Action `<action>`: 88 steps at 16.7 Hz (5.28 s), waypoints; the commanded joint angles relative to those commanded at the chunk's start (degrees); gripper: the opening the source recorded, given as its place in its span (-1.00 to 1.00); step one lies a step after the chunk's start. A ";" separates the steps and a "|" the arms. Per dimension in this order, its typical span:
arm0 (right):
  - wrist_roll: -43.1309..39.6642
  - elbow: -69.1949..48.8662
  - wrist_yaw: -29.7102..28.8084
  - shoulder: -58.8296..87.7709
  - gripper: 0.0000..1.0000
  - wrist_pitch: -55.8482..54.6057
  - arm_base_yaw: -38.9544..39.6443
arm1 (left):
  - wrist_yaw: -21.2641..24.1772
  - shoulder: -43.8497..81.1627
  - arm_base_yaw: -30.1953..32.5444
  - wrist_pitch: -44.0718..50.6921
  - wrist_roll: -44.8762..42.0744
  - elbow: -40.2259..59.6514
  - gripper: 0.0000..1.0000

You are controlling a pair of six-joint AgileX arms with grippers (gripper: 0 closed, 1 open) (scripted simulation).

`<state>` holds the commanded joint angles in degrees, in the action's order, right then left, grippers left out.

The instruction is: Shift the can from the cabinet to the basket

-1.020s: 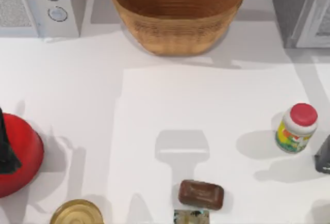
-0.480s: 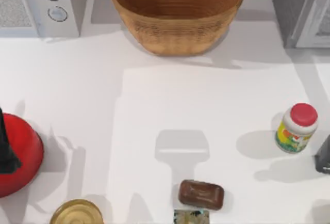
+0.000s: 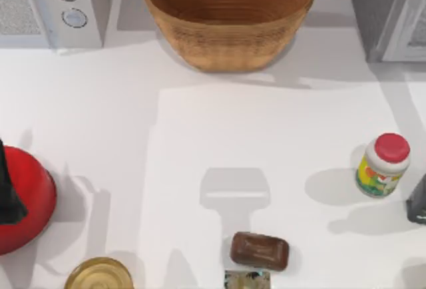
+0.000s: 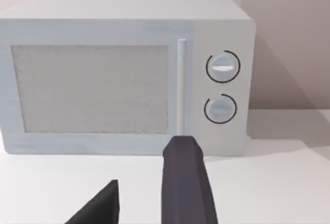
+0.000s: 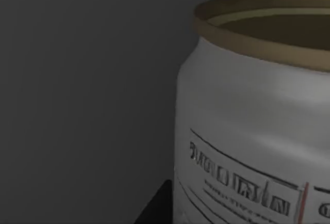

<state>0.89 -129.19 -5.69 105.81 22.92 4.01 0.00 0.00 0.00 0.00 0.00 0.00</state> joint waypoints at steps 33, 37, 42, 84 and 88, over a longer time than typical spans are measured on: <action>-0.17 55.32 -1.06 -56.99 -1.00 1.86 0.82 | 0.00 0.00 0.00 0.00 0.00 0.00 1.00; -0.48 83.64 1.07 -72.49 -1.00 -5.63 -0.92 | 0.00 0.00 0.00 0.00 0.00 0.00 1.00; -0.75 112.86 3.71 -91.11 -1.00 -15.02 -2.70 | 0.00 0.00 0.00 0.00 0.00 0.00 1.00; -0.25 31.19 -31.82 20.71 -1.00 -50.66 32.39 | 0.00 0.00 0.00 0.00 0.00 0.00 1.00; 0.06 29.85 -32.24 23.61 -1.00 -52.38 32.61 | 0.00 0.00 0.00 0.00 0.00 0.00 1.00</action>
<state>0.95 -99.34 -37.93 129.42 -29.46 36.62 0.00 0.00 0.00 0.00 0.00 0.00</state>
